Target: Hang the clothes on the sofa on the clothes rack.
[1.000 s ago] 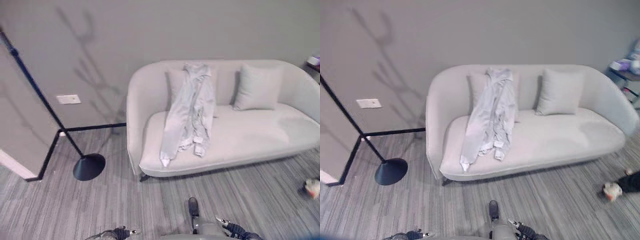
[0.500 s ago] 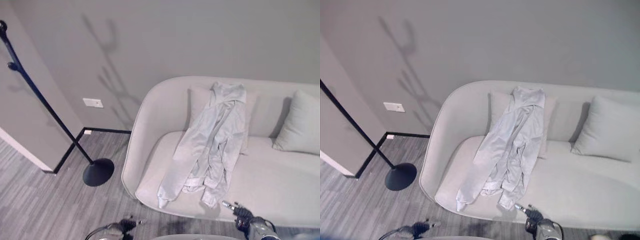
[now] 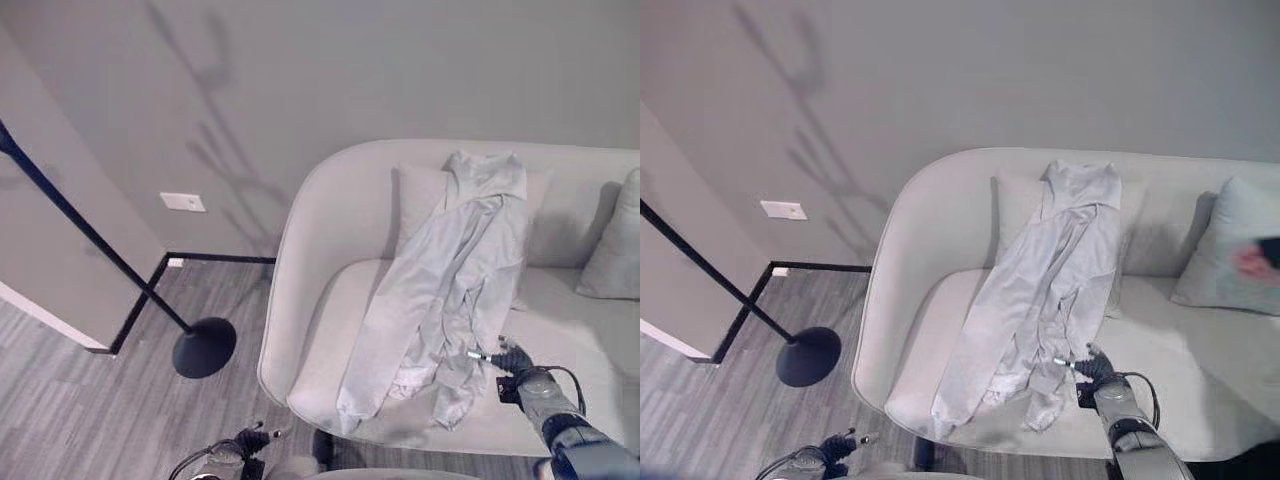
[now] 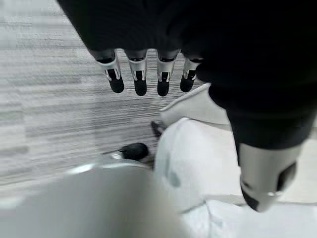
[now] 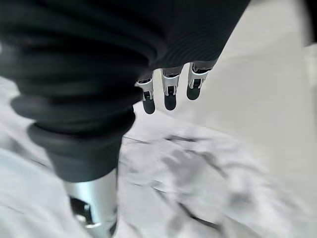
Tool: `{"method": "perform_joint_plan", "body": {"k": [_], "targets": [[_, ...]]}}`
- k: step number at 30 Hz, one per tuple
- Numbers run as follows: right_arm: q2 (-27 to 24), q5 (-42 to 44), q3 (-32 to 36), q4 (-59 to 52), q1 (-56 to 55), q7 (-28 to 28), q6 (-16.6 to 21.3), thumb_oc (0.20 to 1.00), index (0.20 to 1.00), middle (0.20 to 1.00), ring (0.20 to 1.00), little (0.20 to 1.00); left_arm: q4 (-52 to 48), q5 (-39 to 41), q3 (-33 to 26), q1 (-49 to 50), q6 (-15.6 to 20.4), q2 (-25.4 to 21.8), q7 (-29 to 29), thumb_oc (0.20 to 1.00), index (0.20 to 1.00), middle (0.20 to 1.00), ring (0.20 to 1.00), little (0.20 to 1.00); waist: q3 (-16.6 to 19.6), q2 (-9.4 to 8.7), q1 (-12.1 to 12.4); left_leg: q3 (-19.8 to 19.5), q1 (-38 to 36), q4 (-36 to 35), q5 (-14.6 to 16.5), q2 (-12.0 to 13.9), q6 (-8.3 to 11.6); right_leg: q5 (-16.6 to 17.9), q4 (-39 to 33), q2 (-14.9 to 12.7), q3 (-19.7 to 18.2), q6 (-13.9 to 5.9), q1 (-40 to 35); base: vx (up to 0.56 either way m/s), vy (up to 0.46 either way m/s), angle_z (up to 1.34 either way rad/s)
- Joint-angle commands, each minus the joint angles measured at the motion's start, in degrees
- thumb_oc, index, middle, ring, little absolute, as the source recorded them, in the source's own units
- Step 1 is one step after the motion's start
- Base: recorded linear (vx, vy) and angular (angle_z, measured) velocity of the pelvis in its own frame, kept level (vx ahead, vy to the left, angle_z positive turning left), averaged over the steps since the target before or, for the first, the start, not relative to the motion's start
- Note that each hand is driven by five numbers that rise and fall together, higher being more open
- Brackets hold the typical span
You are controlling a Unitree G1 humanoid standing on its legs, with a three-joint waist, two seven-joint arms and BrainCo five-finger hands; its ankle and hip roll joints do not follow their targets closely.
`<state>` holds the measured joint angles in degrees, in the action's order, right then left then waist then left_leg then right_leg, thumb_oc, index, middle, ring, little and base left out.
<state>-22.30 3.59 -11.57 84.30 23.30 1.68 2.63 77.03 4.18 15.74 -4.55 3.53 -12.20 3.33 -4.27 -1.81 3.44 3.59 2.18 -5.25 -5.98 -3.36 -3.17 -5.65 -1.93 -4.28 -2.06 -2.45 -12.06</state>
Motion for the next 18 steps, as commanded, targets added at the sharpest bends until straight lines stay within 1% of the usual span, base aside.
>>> {"method": "perform_joint_plan", "body": {"k": [1,3,4,5,9,10,13,18], "targets": [[-3.8,3.5,-1.6,6.3,7.4,-0.2,-1.1,1.0,1.0,1.0,1.0,1.0,-4.6,-3.3,3.2,0.5,0.0,2.9,1.5,1.0,1.0,1.0,1.0,1.0,0.6,3.77,3.4,-1.8,0.5,0.3,3.4,3.6,4.62,10.2,-3.1,1.2,1.1,1.48,5.3,0.19,0.096,0.11],[-3.8,3.8,-2.9,9.7,9.1,-0.1,-2.1,1.0,1.0,1.0,1.0,1.0,-8.3,-2.7,3.2,1.0,-0.3,2.0,1.9,1.0,1.0,1.0,1.0,1.0,-0.6,4.7,4.1,-1.7,1.3,0.3,3.1,3.6,4.71,9.8,-3.1,1.1,1.4,1.35,6.0,0.08,0.062,0.07],[-3.8,3.8,-2.9,9.7,9.1,-0.1,-2.0,1.0,1.0,1.0,1.0,1.0,-8.4,-2.7,3.2,1.1,-0.4,2.0,2.0,1.0,1.0,1.0,1.0,1.0,-0.6,4.71,4.1,-1.7,1.3,0.3,3.1,3.6,4.71,9.8,-3.1,1.1,1.4,1.35,6.0,-0.02,0.04,0.07],[-3.9,4.4,-3.4,12.2,10.8,0.1,-2.9,1.0,1.0,1.0,1.0,1.0,-11.2,-1.8,2.4,1.2,-0.6,1.2,1.9,1.0,1.0,1.0,1.0,1.0,-2.6,5.56,4.5,-1.6,2.4,0.3,2.8,3.9,4.93,9.5,-3.1,1.0,1.6,1.22,7.1,-0.05,0.026,0.09],[-3.6,6.9,-2.7,13.1,12.8,1.1,-5.7,1.0,1.0,1.0,1.0,1.0,-12.0,-1.7,3.6,-1.2,-0.2,0.6,1.0,1.0,1.0,1.0,1.0,1.0,-7.7,7.06,5.1,-1.6,5.6,1.2,2.2,4.5,5.64,9.1,-3.1,0.7,2.0,1.23,9.8,-0.11,0.006,0.16],[-3.6,7.6,-2.6,13.1,14.1,1.6,-6.2,1.0,1.0,1.0,1.0,1.0,-12.9,-1.9,4.5,-2.1,0.0,0.3,0.9,1.0,1.0,1.0,1.0,1.0,-10.3,7.86,5.3,-1.6,7.0,1.6,2.0,4.8,5.97,8.9,-3.1,0.6,2.0,1.25,10.9,-0.15,0.003,-0.03],[-2.7,9.0,-2.6,13.1,16.1,1.7,-5.7,1.0,1.0,1.0,1.0,1.0,-11.1,-2.0,5.1,-4.9,0.7,0.4,0.3,1.0,1.0,1.0,1.0,1.0,-13.5,8.34,5.2,-1.6,8.5,1.5,1.6,5.4,6.8,8.8,-3.1,0.3,1.8,1.32,12.5,-0.1,-0.006,-0.06],[-1.2,10.3,-2.5,13.1,18.7,0.9,-3.6,1.0,1.0,1.0,1.0,1.0,-11.2,-2.2,6.1,-7.6,1.4,-0.5,-0.3,1.0,1.0,1.0,1.0,1.0,-15.9,8.86,5.8,-1.9,9.1,1.3,1.5,5.5,7.3,8.7,-3.1,-0.1,1.6,1.62,13.3,-0.02,-0.008,-0.03]]}}
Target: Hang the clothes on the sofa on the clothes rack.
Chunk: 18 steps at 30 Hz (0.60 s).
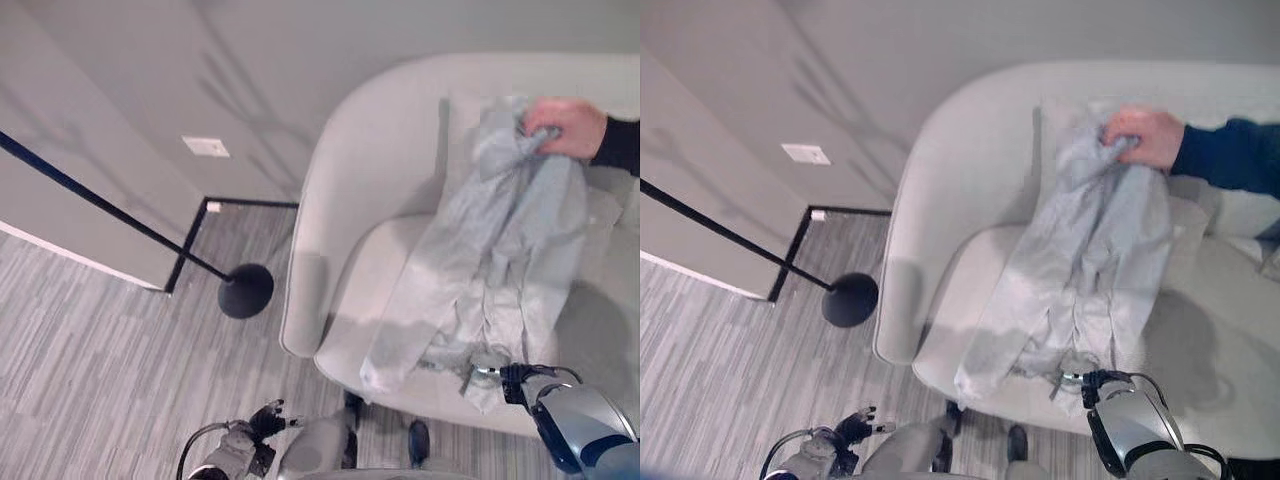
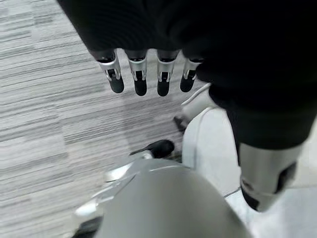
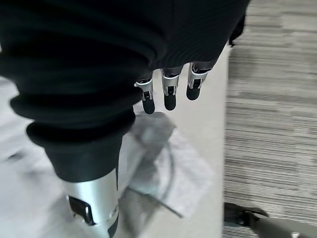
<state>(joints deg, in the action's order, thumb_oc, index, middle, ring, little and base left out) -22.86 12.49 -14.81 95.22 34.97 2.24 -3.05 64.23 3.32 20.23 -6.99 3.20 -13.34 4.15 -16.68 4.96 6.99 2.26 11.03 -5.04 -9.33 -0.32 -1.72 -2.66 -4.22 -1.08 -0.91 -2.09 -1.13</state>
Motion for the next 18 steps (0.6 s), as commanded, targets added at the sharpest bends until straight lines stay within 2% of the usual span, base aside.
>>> {"method": "perform_joint_plan", "body": {"k": [1,7,8,9,11,18], "targets": [[0.2,1.3,0.7,1.5,7.3,0.2,2.2,1.0,1.0,1.0,1.0,1.0,1.2,-1.5,2.2,-5.8,2.0,0.3,-1.3,1.0,1.0,1.0,1.0,1.0,-3.9,2.15,2.4,-0.6,0.2,1.1,4.9,2.4,5.97,5.6,-0.8,-3.3,0.4,1.3,2.2,0.0,0.0,0.0],[3.9,1.0,1.3,-1.4,5.9,-0.2,3.1,1.0,1.0,1.0,1.0,1.0,2.8,-1.5,2.5,-6.3,2.7,0.9,-1.9,1.0,1.0,1.0,1.0,1.0,-3.0,1.76,2.4,-0.5,-0.9,0.9,5.3,2.4,5.59,5.1,-0.8,-3.4,0.3,1.45,1.1,0.04,0.006,0.0],[6.0,1.3,2.0,-3.7,4.0,-0.6,3.8,1.0,1.0,1.0,1.0,1.0,4.9,-1.9,2.7,-6.3,2.9,1.0,-2.6,1.0,1.0,1.0,1.0,1.0,-1.6,1.19,2.2,-0.5,-1.7,0.7,5.6,2.3,5.25,5.0,-0.8,-3.3,0.2,1.43,0.7,0.07,0.015,0.0],[6.1,1.3,2.0,-3.7,4.0,-0.6,3.8,1.0,1.0,1.0,1.0,1.0,4.9,-1.9,2.7,-6.2,3.0,1.0,-2.6,1.0,1.0,1.0,1.0,1.0,-1.6,1.18,2.3,-0.5,-1.7,0.7,5.7,2.2,5.24,5.0,-0.8,-3.4,0.2,1.43,0.7,0.17,0.038,-0.01],[7.4,1.1,2.3,-7.3,1.1,-1.0,4.5,1.0,1.0,1.0,1.0,1.0,7.0,-2.6,2.8,-6.3,3.3,0.5,-3.4,1.0,1.0,1.0,1.0,1.0,1.3,-0.07,1.6,-0.3,-3.1,0.0,6.5,2.0,4.88,4.6,-0.8,-3.3,0.1,1.35,0.1,0.15,0.038,-0.02],[10.5,0.2,3.3,-20.5,-7.3,-1.6,5.4,1.0,1.0,1.0,1.0,1.0,12.6,-2.7,2.8,-6.6,3.4,0.5,-4.6,1.0,1.0,1.0,1.0,1.0,4.6,-2.54,-0.9,0.3,-5.0,0.0,8.1,1.3,4.39,5.0,-0.8,-3.3,-0.3,1.32,-0.7,0.04,0.016,-0.01]]}}
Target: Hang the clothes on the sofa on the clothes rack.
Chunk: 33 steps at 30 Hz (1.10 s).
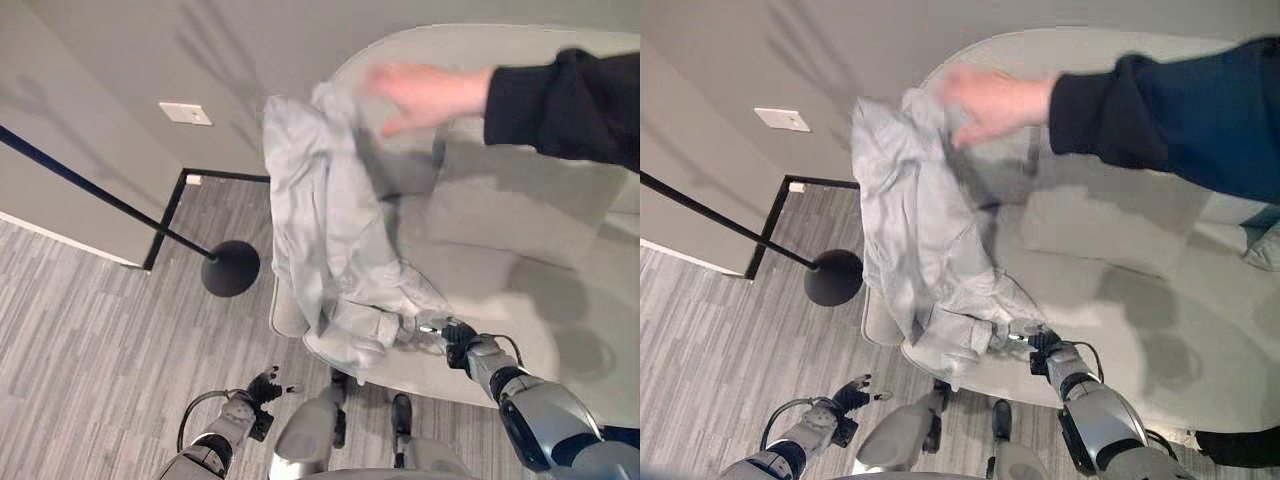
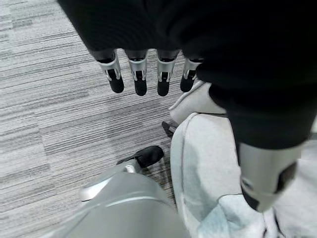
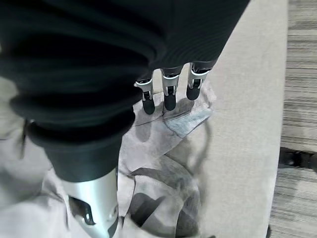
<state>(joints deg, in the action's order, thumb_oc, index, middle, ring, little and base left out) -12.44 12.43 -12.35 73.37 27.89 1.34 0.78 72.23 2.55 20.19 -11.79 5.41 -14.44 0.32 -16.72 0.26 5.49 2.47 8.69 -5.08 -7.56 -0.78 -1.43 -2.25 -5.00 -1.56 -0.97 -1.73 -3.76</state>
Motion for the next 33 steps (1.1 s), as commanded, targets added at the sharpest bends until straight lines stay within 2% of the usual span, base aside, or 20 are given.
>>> {"method": "perform_joint_plan", "body": {"k": [1,3,7,11,16,19,20,21,22,23,24,25,27,28,30,33], "targets": [[1.0,-1.9,0.5,-3.6,-4.2,-1.7,1.6,1.0,1.0,1.0,1.0,1.0,6.2,-2.0,2.6,-2.1,1.0,1.5,-1.1,1.0,1.0,1.0,1.0,1.0,5.8,1.22,-0.3,0.1,-3.3,0.1,6.7,1.5,3.84,5.1,0.0,-2.8,-0.3,1.07,1.6,0.03,-0.015,-0.04],[0.6,-5.9,-0.9,-8.8,-8.0,-2.0,1.4,1.0,1.0,1.0,1.0,1.0,6.7,-2.1,2.1,-1.9,0.9,1.6,-1.2,1.0,1.0,1.0,1.0,1.0,6.8,0.55,-0.9,0.1,-3.9,0.1,6.9,1.4,3.62,5.3,0.0,-2.8,-0.2,1.03,1.1,0.0,0.0,0.0],[-3.2,-13.8,-3.1,-16.6,-12.2,-1.7,2.0,1.0,1.0,1.0,1.0,1.0,4.5,-3.0,1.1,-2.4,0.5,2.1,-1.9,1.0,1.0,1.0,1.0,1.0,8.1,0.07,-1.9,0.2,-5.0,0.1,6.7,1.1,3.14,5.8,0.4,-2.8,0.1,0.91,-0.1,-0.02,0.001,-0.02],[-6.6,-16.7,-3.4,-24.6,-13.6,-2.5,3.4,1.0,1.0,1.0,1.0,1.0,2.0,-3.9,1.1,-2.6,0.7,1.9,-2.0,1.0,1.0,1.0,1.0,1.0,9.5,-0.39,-2.0,-0.1,-5.5,0.1,6.1,1.0,2.69,6.1,1.4,-2.6,0.1,0.84,-0.3,-0.05,-0.001,-0.07],[-11.1,-19.0,-4.8,-33.0,-10.0,-2.4,5.5,1.0,1.0,1.0,1.0,1.0,2.0,-3.3,-2.0,-1.1,0.7,2.0,-1.9,1.0,1.0,1.0,1.0,1.0,10.8,-0.9,-1.3,-0.4,-6.3,0.1,5.6,1.4,2.38,6.1,2.1,-2.5,0.5,0.44,-1.2,-0.01,-0.005,-0.03],[-12.4,-20.4,-6.3,-33.4,-7.7,-2.2,6.4,1.0,1.0,1.0,1.0,1.0,2.6,-3.0,-3.6,-0.1,0.6,2.1,-1.8,1.0,1.0,1.0,1.0,1.0,11.0,-1.01,-1.0,-0.1,-6.9,0.1,5.1,1.6,2.49,5.7,2.5,-2.4,0.8,0.29,-1.6,0.03,0.003,0.03],[-13.2,-21.2,-8.3,-33.6,-5.0,-2.2,6.9,1.0,1.0,1.0,1.0,1.0,3.7,-2.4,-5.4,1.5,0.6,2.2,-1.5,1.0,1.0,1.0,1.0,1.0,10.7,-1.19,-0.5,0.6,-6.9,3.0,4.0,2.4,3.3,6.0,3.1,-2.6,1.8,-0.1,-2.2,0.05,0.006,0.1],[-13.1,-21.2,-9.0,-33.3,-3.8,-2.2,7.1,1.0,1.0,1.0,1.0,1.0,4.5,-2.1,-6.7,2.3,0.6,2.3,-1.5,1.0,1.0,1.0,1.0,1.0,10.6,-1.4,-0.4,0.7,-6.1,5.9,4.2,3.0,3.69,6.0,3.3,-3.0,2.4,-0.2,-2.7,0.07,0.034,0.24],[-12.6,-20.6,-11.6,-30.2,-0.3,-2.2,7.0,1.0,1.0,1.0,1.0,1.0,6.6,-0.9,-9.4,2.7,0.3,2.5,-1.6,1.0,1.0,1.0,1.0,1.0,10.0,-2.34,0.9,1.1,-3.7,10.6,4.4,4.7,4.71,6.0,3.0,-4.6,2.7,-0.35,-4.4,0.04,0.032,0.39],[-12.5,-20.6,-11.6,-30.1,-0.1,-2.2,7.1,1.0,1.0,1.0,1.0,1.0,6.6,-0.9,-9.5,2.7,0.3,2.5,-1.6,1.0,1.0,1.0,1.0,1.0,9.9,-2.31,0.7,0.9,-3.5,11.0,4.7,4.7,4.73,6.0,2.9,-4.6,2.8,-0.35,-4.5,0.07,0.077,0.49],[-12.3,-20.5,-12.7,-28.5,1.0,-2.3,6.9,1.0,1.0,1.0,1.0,1.0,7.4,-0.4,-10.6,2.7,0.0,2.8,-1.8,1.0,1.0,1.0,1.0,1.0,9.8,-2.71,1.6,1.6,-1.8,10.4,4.9,6.4,4.74,6.0,2.7,-5.4,3.0,-0.59,-5.6,0.18,0.128,0.52],[-11.2,-19.7,-13.4,-25.1,1.9,-2.4,6.3,1.0,1.0,1.0,1.0,1.0,7.9,-0.6,-11.0,3.9,-0.4,2.7,-1.7,1.0,1.0,1.0,1.0,1.0,10.7,-2.42,3.1,1.9,-0.6,6.2,3.4,8.7,4.52,6.1,1.9,-5.6,3.2,-0.75,-7.1,0.25,0.182,0.67],[-10.5,-19.5,-14.1,-23.2,3.5,-2.1,5.9,1.0,1.0,1.0,1.0,1.0,7.9,-1.1,-10.4,4.2,-0.5,2.4,-1.8,1.0,1.0,1.0,1.0,1.0,10.6,-2.63,3.9,1.9,1.2,4.5,3.0,9.7,4.62,6.0,1.5,-6.1,3.4,-0.78,-8.1,0.21,0.165,0.54],[-9.3,-18.7,-14.6,-20.2,4.8,-1.6,5.4,1.0,1.0,1.0,1.0,1.0,8.1,-2.1,-9.7,4.3,-0.6,2.1,-1.8,1.0,1.0,1.0,1.0,1.0,10.2,-2.45,5.0,3.0,4.1,2.4,2.7,10.7,5.33,5.9,0.6,-6.9,4.4,-0.6,-9.7,0.28,0.257,0.37],[-7.3,-17.0,-13.2,-17.6,3.6,-1.5,4.9,1.0,1.0,1.0,1.0,1.0,8.9,-2.7,-11.0,5.2,-0.9,2.4,-1.9,1.0,1.0,1.0,1.0,1.0,13.2,-1.54,5.0,3.6,2.2,0.1,1.4,9.8,6.76,6.5,0.0,-8.0,5.2,-0.04,-11.5,0.42,0.409,0.48],[-5.1,-16.1,-12.0,-14.7,3.2,-1.3,4.6,1.0,1.0,1.0,1.0,1.0,8.8,-3.6,-11.1,6.0,-0.3,2.3,-1.9,1.0,1.0,1.0,1.0,1.0,15.7,-1.08,5.7,4.9,0.8,0.1,0.5,8.0,6.31,7.4,2.5,-10.6,5.7,0.5,-11.9,0.38,0.399,0.29]]}}
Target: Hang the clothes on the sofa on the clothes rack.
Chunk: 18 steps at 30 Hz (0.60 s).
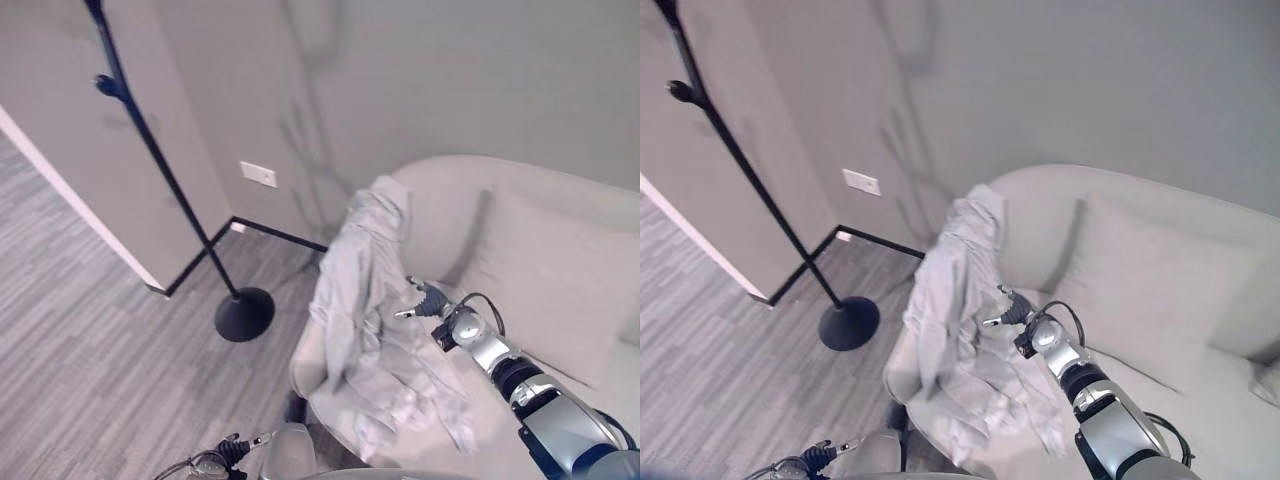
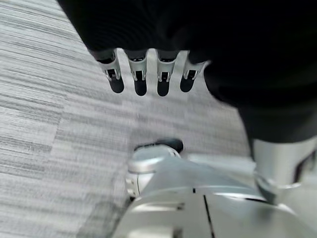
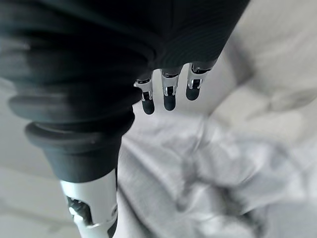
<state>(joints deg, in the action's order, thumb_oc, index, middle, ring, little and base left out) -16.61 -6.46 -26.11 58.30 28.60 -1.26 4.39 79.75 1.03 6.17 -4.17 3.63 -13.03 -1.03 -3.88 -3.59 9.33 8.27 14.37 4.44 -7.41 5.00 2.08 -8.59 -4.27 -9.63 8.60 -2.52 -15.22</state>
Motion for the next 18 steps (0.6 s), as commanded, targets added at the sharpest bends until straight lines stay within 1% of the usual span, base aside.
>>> {"method": "perform_joint_plan", "body": {"k": [1,3,4,5,6,7,8,9,10,11,12,13,14,16,17,18], "targets": [[-0.2,3.1,1.8,2.4,2.7,1.4,0.8,1.0,1.0,1.0,1.0,1.0,1.1,-2.7,4.2,-1.6,1.6,0.8,-0.6,1.0,1.0,1.0,1.0,1.0,2.9,3.27,2.0,-0.5,-6.0,-9.4,0.7,1.2,2.49,13.7,3.7,-3.0,-3.6,1.44,-0.7,0.34,0.378,0.08],[1.7,4.1,2.0,5.1,3.5,1.5,0.2,1.0,1.0,1.0,1.0,1.0,0.7,-3.4,6.2,-1.4,1.9,0.5,-0.9,1.0,1.0,1.0,1.0,1.0,2.3,4.48,2.2,0.1,-8.7,-9.4,1.9,-0.3,1.97,13.3,8.2,-4.5,-2.1,1.77,-1.3,0.33,0.365,0.13],[2.9,4.3,1.0,6.0,4.6,1.5,-0.1,1.0,1.0,1.0,1.0,1.0,0.7,-3.1,6.3,-1.4,1.9,0.5,-0.9,1.0,1.0,1.0,1.0,1.0,1.2,5.46,2.2,0.7,-10.9,-9.4,2.3,0.0,2.02,12.9,11.9,-6.6,-0.1,2.16,-1.1,0.3,0.342,0.05],[3.6,4.1,0.4,6.8,5.0,1.4,-0.2,1.0,1.0,1.0,1.0,1.0,0.7,-2.6,5.6,-1.5,1.9,0.5,-1.0,1.0,1.0,1.0,1.0,1.0,0.0,6.59,2.2,0.7,-12.7,-9.4,2.5,0.3,1.92,12.7,15.7,-7.3,0.1,2.5,0.1,0.38,0.395,-0.31],[5.0,4.0,0.0,9.8,4.1,0.8,-0.3,1.0,1.0,1.0,1.0,1.0,0.9,-1.8,4.6,-1.3,2.0,0.9,-1.2,1.0,1.0,1.0,1.0,1.0,-1.2,7.91,2.1,0.2,-14.8,-9.4,3.3,-0.5,1.51,13.0,17.9,-5.9,-1.1,1.83,2.1,0.26,0.266,-0.38],[5.0,4.0,0.0,9.8,4.2,0.8,-0.3,1.0,1.0,1.0,1.0,1.0,0.9,-1.8,4.5,-1.3,2.0,0.9,-1.2,1.0,1.0,1.0,1.0,1.0,-1.4,7.81,2.2,0.2,-15.0,-9.4,3.4,-0.6,1.5,12.7,18.2,-6.1,-1.1,1.79,2.0,0.23,0.262,-0.51],[5.2,3.7,-0.5,11.4,3.4,0.8,-0.3,1.0,1.0,1.0,1.0,1.0,0.7,-1.5,4.3,-1.1,2.0,1.3,-1.4,1.0,1.0,1.0,1.0,1.0,-1.8,8.81,1.0,-1.5,-15.2,-9.4,3.9,-1.8,0.95,12.7,18.1,-2.5,-3.0,1.34,5.6,0.08,0.126,-0.24],[5.1,3.1,-1.5,12.3,2.9,0.8,-0.5,1.0,1.0,1.0,1.0,1.0,0.1,-0.7,4.0,-1.0,2.1,1.1,-1.6,1.0,1.0,1.0,1.0,1.0,-2.6,8.84,0.4,-2.5,-15.0,-9.4,3.8,-3.0,0.78,12.2,16.2,-0.5,-4.1,1.04,7.3,0.13,0.129,-0.29],[5.8,2.8,-2.3,12.9,3.0,0.5,-0.9,1.0,1.0,1.0,1.0,1.0,-0.3,0.1,3.7,-1.0,2.2,0.8,-1.6,1.0,1.0,1.0,1.0,1.0,-3.7,8.75,0.0,-3.0,-15.9,-9.4,4.0,-3.6,0.87,12.1,14.5,-0.3,-3.8,0.72,8.0,0.09,0.035,-0.05],[5.9,2.8,-2.3,12.9,3.0,0.5,-0.9,1.0,1.0,1.0,1.0,1.0,-0.3,0.1,3.7,-1.0,2.2,0.8,-1.6,1.0,1.0,1.0,1.0,1.0,-4.0,8.7,-0.2,-3.1,-16.2,-9.4,4.1,-3.7,0.86,11.9,14.6,-0.4,-3.7,0.69,7.6,0.06,-0.015,0.05],[7.8,2.8,-2.6,14.8,3.0,-0.1,-1.3,1.0,1.0,1.0,1.0,1.0,-0.9,0.0,4.2,-1.2,2.6,0.9,-2.1,1.0,1.0,1.0,1.0,1.0,-5.0,8.05,0.8,-2.1,-16.2,-9.4,4.3,-4.1,1.41,13.3,9.7,-1.6,-1.7,0.08,5.8,0.02,-0.018,0.24],[7.8,2.8,-2.6,14.8,2.9,-0.1,-1.3,1.0,1.0,1.0,1.0,1.0,-0.9,0.0,4.2,-1.2,2.6,0.8,-2.1,1.0,1.0,1.0,1.0,1.0,-5.2,7.88,0.7,-2.1,-16.5,-9.4,4.6,-4.3,1.42,12.9,9.7,-1.9,-1.6,0.0,5.4,0.02,-0.032,0.2],[8.9,2.7,-3.1,16.7,2.6,-0.2,-1.7,1.0,1.0,1.0,1.0,1.0,-1.1,-0.5,5.1,-1.2,2.8,0.9,-2.3,1.0,1.0,1.0,1.0,1.0,-5.1,7.38,1.4,-2.4,-15.9,-9.4,5.2,-4.9,1.18,12.6,6.8,-2.2,-1.1,-0.03,4.6,0.01,-0.019,0.16],[10.0,3.2,-3.2,20.1,3.2,0.3,-2.6,1.0,1.0,1.0,1.0,1.0,-1.0,-1.1,6.3,-1.6,2.6,1.1,-2.3,1.0,1.0,1.0,1.0,1.0,-4.5,7.21,2.1,-2.4,-13.5,-9.4,5.4,-5.1,1.3,13.1,3.5,-2.0,-1.0,-0.2,4.3,-0.08,-0.021,0.19],[11.5,3.6,-3.7,23.2,4.4,0.8,-3.7,1.0,1.0,1.0,1.0,1.0,-0.7,-1.6,8.0,-2.4,2.4,1.3,-2.3,1.0,1.0,1.0,1.0,1.0,-4.9,7.32,3.1,-2.3,-11.8,-9.4,5.1,-5.0,1.3,13.5,2.5,-1.6,-1.1,-0.14,4.1,-0.09,-0.015,0.23],[11.6,3.6,-3.6,23.3,4.4,0.8,-3.6,1.0,1.0,1.0,1.0,1.0,-0.7,-1.6,8.0,-2.4,2.4,1.3,-2.3,1.0,1.0,1.0,1.0,1.0,-4.8,7.3,3.1,-2.3,-11.7,-9.4,5.1,-5.0,1.29,13.5,2.5,-1.6,-1.1,-0.14,4.1,-0.1,-0.027,0.23]]}}
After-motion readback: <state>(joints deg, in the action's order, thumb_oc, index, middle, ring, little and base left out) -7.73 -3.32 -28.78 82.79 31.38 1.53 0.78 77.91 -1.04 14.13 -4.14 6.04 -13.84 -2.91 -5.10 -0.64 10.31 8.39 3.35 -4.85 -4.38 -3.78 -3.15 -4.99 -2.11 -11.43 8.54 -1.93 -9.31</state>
